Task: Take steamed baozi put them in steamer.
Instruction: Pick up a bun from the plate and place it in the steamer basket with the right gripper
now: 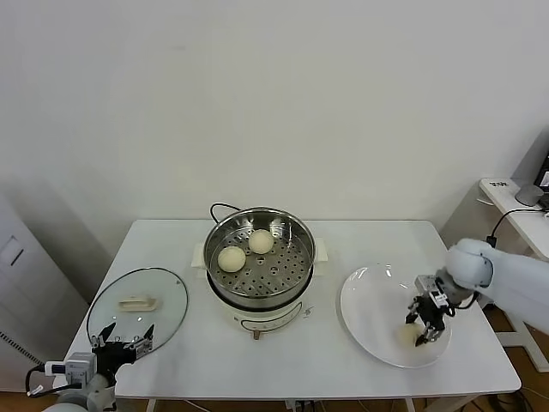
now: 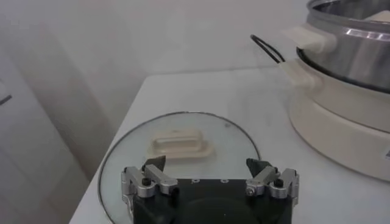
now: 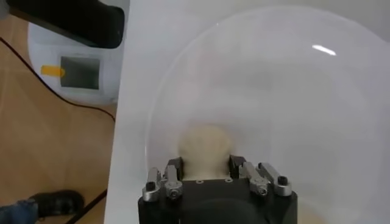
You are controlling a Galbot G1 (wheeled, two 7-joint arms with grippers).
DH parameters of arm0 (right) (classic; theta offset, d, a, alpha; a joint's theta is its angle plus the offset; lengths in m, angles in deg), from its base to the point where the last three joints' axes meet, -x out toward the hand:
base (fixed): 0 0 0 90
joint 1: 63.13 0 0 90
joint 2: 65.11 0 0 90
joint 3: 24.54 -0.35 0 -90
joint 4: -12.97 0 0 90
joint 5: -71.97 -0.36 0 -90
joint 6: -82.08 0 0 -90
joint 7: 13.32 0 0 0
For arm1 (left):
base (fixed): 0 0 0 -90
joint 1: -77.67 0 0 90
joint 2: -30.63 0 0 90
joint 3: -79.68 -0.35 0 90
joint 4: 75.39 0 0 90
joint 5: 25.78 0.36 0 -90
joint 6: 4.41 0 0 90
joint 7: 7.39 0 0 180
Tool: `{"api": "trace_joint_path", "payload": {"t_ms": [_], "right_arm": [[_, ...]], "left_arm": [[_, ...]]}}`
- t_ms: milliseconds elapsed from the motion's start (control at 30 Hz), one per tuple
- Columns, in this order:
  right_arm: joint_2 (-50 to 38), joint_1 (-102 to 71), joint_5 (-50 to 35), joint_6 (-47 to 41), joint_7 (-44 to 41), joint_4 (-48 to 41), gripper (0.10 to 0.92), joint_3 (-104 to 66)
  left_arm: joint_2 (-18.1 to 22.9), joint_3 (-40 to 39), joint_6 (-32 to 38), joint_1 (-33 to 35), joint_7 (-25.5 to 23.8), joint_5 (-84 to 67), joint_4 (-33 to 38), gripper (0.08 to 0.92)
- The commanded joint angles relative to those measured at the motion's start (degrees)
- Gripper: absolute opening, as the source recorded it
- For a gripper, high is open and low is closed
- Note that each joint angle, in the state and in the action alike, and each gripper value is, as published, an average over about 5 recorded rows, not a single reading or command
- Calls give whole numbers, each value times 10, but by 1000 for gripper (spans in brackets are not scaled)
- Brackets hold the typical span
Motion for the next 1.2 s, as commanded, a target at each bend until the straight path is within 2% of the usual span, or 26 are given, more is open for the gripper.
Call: {"api": "trace_joint_path", "payload": {"t_ms": [33, 433, 633, 933, 1200], "right_arm": [[75, 250, -105, 31, -29, -3, 477, 70], [304, 256, -114, 240, -46, -115, 483, 7], [391, 219, -101, 338, -51, -119, 484, -4], [449, 154, 35, 473, -66, -89, 484, -33], [444, 108, 141, 528, -74, -62, 484, -53]], "left_arm": [[-1, -4, -1, -4, 1, 1, 1, 823], [-7, -11, 4, -3, 0, 1, -1, 823], [-8, -11, 4, -5, 0, 1, -1, 823], [-7, -11, 4, -4, 0, 2, 0, 823], [-9, -8, 6, -1, 0, 2, -1, 823]]}}
